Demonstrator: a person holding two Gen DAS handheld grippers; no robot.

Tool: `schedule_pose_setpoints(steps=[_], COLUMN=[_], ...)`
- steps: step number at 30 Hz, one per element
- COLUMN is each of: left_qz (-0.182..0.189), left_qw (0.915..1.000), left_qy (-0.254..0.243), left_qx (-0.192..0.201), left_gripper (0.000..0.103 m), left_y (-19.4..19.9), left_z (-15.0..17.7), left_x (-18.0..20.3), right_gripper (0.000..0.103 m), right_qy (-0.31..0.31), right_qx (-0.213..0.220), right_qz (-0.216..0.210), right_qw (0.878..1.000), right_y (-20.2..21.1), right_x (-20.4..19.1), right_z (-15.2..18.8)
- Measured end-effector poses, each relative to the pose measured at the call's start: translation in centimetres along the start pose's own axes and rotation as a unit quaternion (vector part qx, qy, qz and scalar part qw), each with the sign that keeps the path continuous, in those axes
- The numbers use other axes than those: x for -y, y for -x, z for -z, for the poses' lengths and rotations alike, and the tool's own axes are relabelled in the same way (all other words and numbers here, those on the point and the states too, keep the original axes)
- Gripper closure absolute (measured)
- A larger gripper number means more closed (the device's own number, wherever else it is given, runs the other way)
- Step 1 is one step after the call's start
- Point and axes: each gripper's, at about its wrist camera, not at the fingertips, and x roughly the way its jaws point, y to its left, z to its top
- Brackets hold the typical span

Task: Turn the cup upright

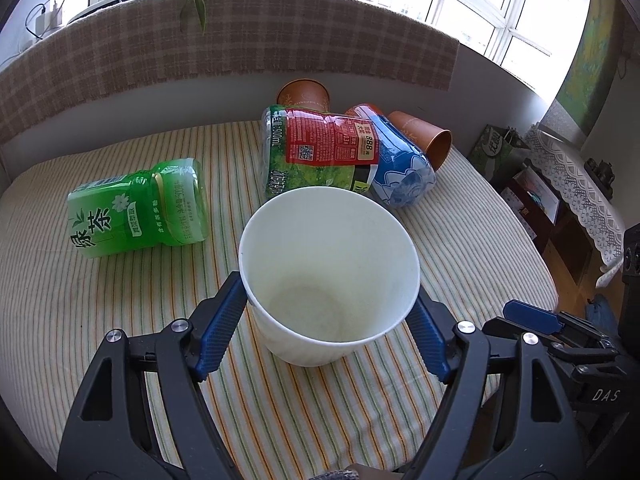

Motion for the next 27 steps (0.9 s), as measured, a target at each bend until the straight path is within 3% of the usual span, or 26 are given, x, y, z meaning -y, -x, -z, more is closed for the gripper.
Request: schedule_pose_setpoints(steps=[17, 22, 27], left_qz=[0.036, 0.019, -0.014], left_qw=[0.9988, 0.9993, 0.9994], left_qy=[0.01, 0.014, 0.03], left_qx=[-0.031, -0.029, 0.009], left_gripper=[0.015, 0.015, 0.015], left_y=[0.5, 1.8, 4.7], left_z=[1.9, 3.2, 3.7], left_x=[-0.6, -1.5, -2.6], right_gripper=[0.027, 0.027, 0.027], right_qy=[0.011, 0.032, 0.068], right_qx=[0.016, 0.034, 0.066], right_qz=[0.005, 0.012, 0.026], right_qw=[1.0, 0.999, 0.995], right_y=[0.6, 1.2, 2.0], right_x=[-0.5, -1.3, -2.9], right_z=[-0.1, -0.1, -0.4])
